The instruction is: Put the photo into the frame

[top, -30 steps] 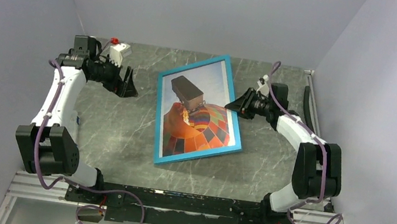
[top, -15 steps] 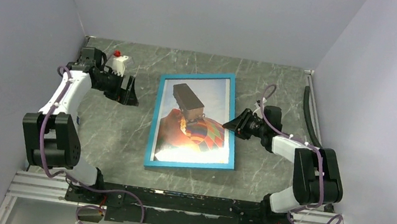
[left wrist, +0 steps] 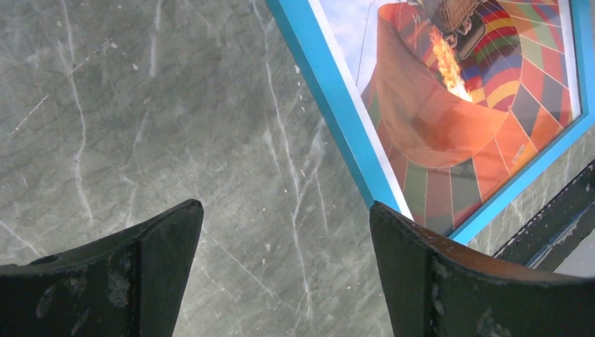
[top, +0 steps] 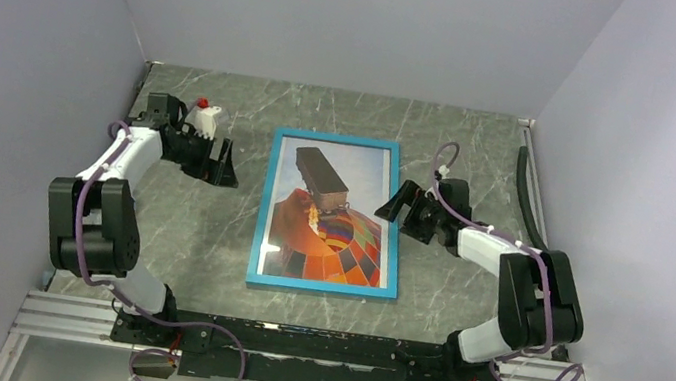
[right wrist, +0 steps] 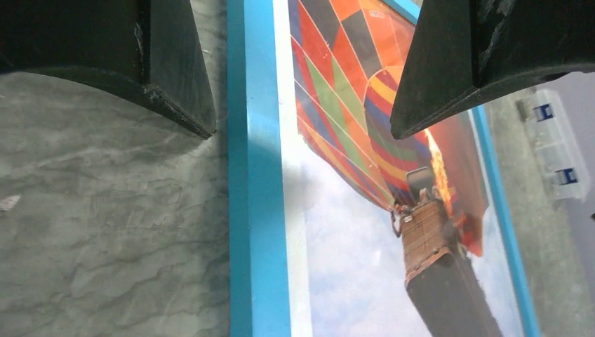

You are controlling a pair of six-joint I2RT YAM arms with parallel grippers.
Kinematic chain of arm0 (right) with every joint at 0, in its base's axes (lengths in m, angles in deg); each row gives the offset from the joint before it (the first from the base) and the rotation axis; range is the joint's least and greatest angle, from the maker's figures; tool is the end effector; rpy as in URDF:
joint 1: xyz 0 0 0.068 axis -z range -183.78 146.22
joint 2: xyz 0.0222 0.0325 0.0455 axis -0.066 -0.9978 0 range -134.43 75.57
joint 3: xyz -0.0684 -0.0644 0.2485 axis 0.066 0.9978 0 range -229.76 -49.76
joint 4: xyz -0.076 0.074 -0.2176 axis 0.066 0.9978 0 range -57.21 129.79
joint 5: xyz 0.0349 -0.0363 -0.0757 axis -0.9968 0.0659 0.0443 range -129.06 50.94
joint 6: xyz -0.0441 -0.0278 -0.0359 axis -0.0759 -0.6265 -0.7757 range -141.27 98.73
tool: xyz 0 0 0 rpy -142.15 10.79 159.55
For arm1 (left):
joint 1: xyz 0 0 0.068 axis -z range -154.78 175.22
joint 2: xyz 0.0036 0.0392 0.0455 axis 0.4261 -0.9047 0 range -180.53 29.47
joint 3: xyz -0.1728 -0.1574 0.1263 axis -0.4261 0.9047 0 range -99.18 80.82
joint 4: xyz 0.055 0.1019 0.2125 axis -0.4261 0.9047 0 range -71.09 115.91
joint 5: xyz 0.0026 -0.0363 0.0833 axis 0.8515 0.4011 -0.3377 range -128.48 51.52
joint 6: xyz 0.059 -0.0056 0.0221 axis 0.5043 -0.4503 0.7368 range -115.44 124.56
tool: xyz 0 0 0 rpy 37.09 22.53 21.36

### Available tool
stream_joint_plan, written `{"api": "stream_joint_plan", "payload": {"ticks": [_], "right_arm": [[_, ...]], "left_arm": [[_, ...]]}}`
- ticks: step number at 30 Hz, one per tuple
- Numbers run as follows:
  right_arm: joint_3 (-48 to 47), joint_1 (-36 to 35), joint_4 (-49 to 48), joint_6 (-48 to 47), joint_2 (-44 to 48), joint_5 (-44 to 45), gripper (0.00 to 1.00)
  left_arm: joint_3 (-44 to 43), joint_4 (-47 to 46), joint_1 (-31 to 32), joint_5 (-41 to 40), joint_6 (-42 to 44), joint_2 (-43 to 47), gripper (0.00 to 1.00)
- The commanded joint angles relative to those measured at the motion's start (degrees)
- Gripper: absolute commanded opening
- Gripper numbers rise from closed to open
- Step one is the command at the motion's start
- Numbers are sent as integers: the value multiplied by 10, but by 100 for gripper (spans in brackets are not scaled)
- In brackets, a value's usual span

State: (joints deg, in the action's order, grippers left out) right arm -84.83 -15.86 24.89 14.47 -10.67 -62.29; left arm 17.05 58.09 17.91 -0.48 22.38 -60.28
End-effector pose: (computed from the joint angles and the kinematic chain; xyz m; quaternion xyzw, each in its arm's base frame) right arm 0.2667 0.0767 0.1512 0.1063 0.8965 0.3264 0.2802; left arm 0.2952 0.0077 0.2239 0.1543 0.9131 -0.2661 0.2677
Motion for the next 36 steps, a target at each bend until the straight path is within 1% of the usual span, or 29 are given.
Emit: {"api": "stream_joint_plan", "payload": {"ticks": [1,4,6,8,9,11,12,13,15,18,19,21,22,24,25,27,29,30,31,32,33,34,35,36], "right_arm": [[-52,-8,113,-9,11,130,100],[-86,-5,181,-2,42,224,100],[-103,-4,195,-12,77,306,100],[-113,-4,186,-10,101,418,100],[-107,-4,156,-26,108,450,100],[-93,-3,99,-86,107,500,100],[-95,-3,89,-106,98,524,100],[-105,-1,96,-114,82,550,100],[-123,11,113,-116,53,578,100],[-109,33,99,-114,38,622,100],[-89,41,72,-116,46,628,100],[-27,57,-18,-133,76,617,100],[3,64,-70,-142,90,610,100],[64,73,-170,-167,117,599,100],[98,78,-216,-186,124,593,100],[118,85,-265,-200,122,591,100],[135,89,-296,-210,111,589,100],[150,90,-331,-213,107,588,100],[164,91,-370,-232,104,572,100],[171,92,-390,-251,106,552,100],[182,92,-428,-265,101,540,100],[195,92,-466,-271,93,539,100],[204,94,-487,-267,85,540,100],[215,94,-518,-270,74,538,100]], "left_arm": [[5,-38,-3,-4,-15,-5,94],[7,-60,-2,-18,-31,-14,94],[19,-105,-2,-50,-65,-16,94],[40,-173,-3,-102,-106,-17,94],[49,-207,-3,-133,-129,-20,94],[65,-265,-3,-168,-135,-28,94],[79,-299,-3,-177,-128,-32,94],[95,-334,-3,-189,-128,-32,94],[139,-439,-3,-206,-131,-29,94],[211,-560,-4,-220,-136,-26,94],[226,-589,-4,-220,-142,-28,94],[254,-633,-4,-217,-144,-32,94],[274,-679,-4,-220,-151,-35,94],[274,-671,-4,-235,-154,-30,94],[284,-698,-4,-245,-162,-30,94],[291,-690,-5,-256,-163,-16,94],[317,-732,-5,-265,-171,-4,94],[323,-736,-4,-270,-173,3,94],[325,-733,-4,-275,-173,7,94],[326,-734,-5,-277,-173,9,94],[331,-753,-5,-277,-174,7,94],[357,-822,-4,-276,-175,-4,94],[393,-907,-4,-255,-167,-20,94],[418,-972,0,-244,-160,-40,95]]}}
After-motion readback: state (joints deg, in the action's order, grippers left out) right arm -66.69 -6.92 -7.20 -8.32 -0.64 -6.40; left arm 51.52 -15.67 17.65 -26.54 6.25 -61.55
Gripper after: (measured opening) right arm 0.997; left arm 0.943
